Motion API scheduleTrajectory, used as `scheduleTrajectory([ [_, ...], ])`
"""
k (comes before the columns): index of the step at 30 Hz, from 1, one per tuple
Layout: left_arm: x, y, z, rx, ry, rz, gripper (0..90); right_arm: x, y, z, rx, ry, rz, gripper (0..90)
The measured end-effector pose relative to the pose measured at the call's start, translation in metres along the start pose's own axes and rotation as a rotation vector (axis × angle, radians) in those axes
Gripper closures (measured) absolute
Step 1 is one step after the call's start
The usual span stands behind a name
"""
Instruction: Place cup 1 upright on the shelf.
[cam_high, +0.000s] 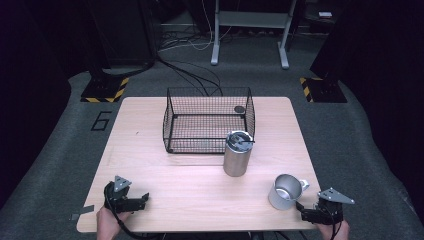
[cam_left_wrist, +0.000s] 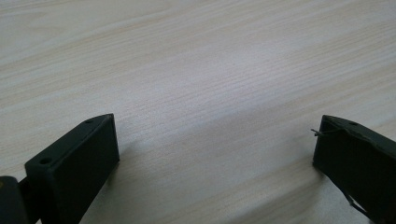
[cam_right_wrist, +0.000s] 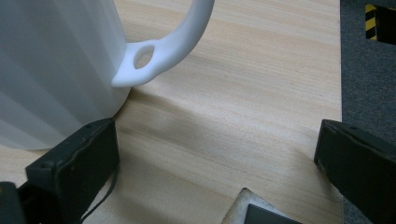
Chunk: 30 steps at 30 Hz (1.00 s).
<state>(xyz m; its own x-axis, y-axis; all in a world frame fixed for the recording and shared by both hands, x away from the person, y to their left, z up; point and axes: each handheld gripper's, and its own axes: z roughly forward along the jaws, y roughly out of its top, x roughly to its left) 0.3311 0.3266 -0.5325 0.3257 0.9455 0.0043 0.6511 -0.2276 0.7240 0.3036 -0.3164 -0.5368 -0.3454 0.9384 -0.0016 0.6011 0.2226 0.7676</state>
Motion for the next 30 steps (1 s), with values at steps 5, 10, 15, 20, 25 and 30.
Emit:
scheduleTrajectory([
  [5,-0.002,0.003,0.004,-0.004,0.027,-0.029,0.1,0.0,0.001,0.001,0.006,-0.001,0.006,0.0],
  [10,-0.003,0.006,0.005,0.016,0.021,-0.02,0.0,0.0,0.002,0.001,0.009,-0.003,0.008,0.0],
  [15,-0.005,0.009,0.001,-0.033,-0.012,-0.029,0.2,0.0,0.002,0.001,0.005,-0.003,0.009,0.0],
  [20,-0.015,0.022,-0.002,-0.056,-0.062,0.006,0.2,0.0,0.002,0.002,0.006,-0.002,0.008,0.0],
  [25,-0.032,0.036,-0.005,-0.082,-0.12,0.034,0.2,0.0,0.001,0.001,0.003,-0.003,0.005,0.0],
  [30,-0.048,0.051,-0.011,-0.11,-0.164,0.072,0.2,0.0,0.001,0.001,0.0,-0.003,0.009,0.0],
])
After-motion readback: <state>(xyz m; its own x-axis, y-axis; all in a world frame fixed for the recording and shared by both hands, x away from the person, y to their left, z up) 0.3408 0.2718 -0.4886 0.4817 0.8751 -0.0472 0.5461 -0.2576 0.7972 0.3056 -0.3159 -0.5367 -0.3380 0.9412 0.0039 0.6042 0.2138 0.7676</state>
